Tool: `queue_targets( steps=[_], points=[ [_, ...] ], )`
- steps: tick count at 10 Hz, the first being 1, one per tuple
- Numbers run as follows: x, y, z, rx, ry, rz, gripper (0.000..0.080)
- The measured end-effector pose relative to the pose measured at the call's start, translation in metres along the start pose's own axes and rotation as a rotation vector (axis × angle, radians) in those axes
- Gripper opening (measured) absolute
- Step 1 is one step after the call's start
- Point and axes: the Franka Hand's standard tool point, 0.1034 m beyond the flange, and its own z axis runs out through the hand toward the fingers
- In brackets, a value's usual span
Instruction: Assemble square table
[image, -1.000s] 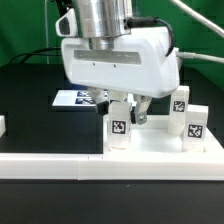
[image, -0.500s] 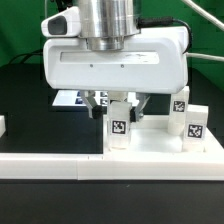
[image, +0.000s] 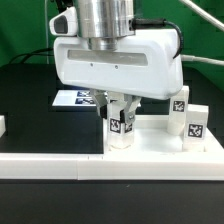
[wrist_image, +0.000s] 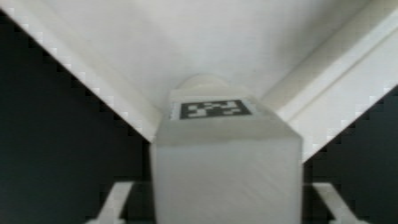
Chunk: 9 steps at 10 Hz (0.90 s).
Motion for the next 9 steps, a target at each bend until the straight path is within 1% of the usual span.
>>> queue_targets(
  steps=[1,2,3,4,5,6,7,8,9],
  points=[
    [-0.0004,-0.0001,0.0006,-0.010,0.004,0.227,0.0289],
    [-0.0011,0.0005,0.0008,-0.010,0.009,0.438,0.0289],
    [-0.0010,0.0025,0.0016,0.009,0.006,0.647,0.0290],
    [-0.0038,0.0011,0.0012,0.043,-0.009,0.862,0.0291],
    [-0.0042,0.0014,0.0012,0.069,-0.031,1.019,0.0292],
    [-0.0044,0.0016,0.0013,0.071,-0.038,1.049,0.0292],
    [-0.0043,0.0017,0.0014,0.070,-0.036,1.038,0.0310],
    [-0.0047,0.0018,0.0023,0.069,-0.036,1.021,0.0310],
    [-0.0056,0.0004,0.0026,0.069,-0.029,0.970,0.0488]
  ],
)
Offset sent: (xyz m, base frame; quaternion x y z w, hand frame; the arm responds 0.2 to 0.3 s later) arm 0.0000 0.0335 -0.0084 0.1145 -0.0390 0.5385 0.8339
